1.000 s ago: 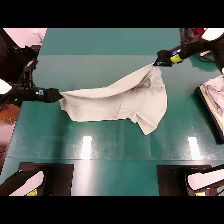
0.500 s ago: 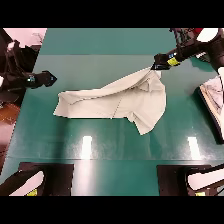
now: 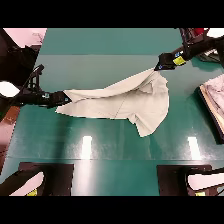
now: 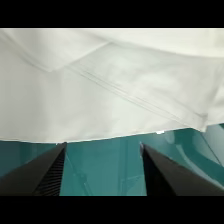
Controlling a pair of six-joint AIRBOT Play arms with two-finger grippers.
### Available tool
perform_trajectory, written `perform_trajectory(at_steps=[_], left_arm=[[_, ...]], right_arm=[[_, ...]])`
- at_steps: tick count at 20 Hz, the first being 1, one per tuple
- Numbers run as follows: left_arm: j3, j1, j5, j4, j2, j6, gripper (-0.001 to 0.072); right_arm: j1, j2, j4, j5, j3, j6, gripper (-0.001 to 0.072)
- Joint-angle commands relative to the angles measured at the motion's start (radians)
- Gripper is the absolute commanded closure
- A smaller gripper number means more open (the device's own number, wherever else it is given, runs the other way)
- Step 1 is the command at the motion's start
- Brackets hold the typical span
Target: Fold the shirts.
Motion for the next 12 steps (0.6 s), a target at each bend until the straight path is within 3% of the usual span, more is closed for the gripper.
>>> perform_trajectory(at_steps=[1,4,7,8,9,10,12], left_arm=[[-0.035,0.053,0.048,0.005,0.0,-0.006,0.0155],[-0.035,0.154,0.022,0.018,0.0,0.006,0.0155],[-0.035,0.209,0.016,0.037,0.0,0.078,0.0155],[-0.035,0.218,0.024,0.049,-0.005,0.084,0.0154],[-0.035,0.219,0.028,0.061,-0.018,0.093,0.0154],[-0.035,0.219,0.027,0.069,-0.036,0.11,0.0154],[-0.035,0.219,0.019,0.066,-0.09,0.135,0.0154]], right_arm=[[0.0,0.003,0.001,0.025,0.0,0.0,0.07],[-0.001,0.003,0.0,0.029,0.0,-0.001,0.07],[-0.004,0.003,0.0,-0.025,0.0,0.0,0.0696],[-0.006,0.003,0.0,-0.05,0.0,0.0,0.0655],[-0.014,0.003,0.002,-0.069,0.0,0.0,0.0447],[-0.023,0.003,0.003,-0.081,0.0,0.0,0.0336],[-0.061,0.006,0.013,-0.073,0.0,0.004,0.0336]])
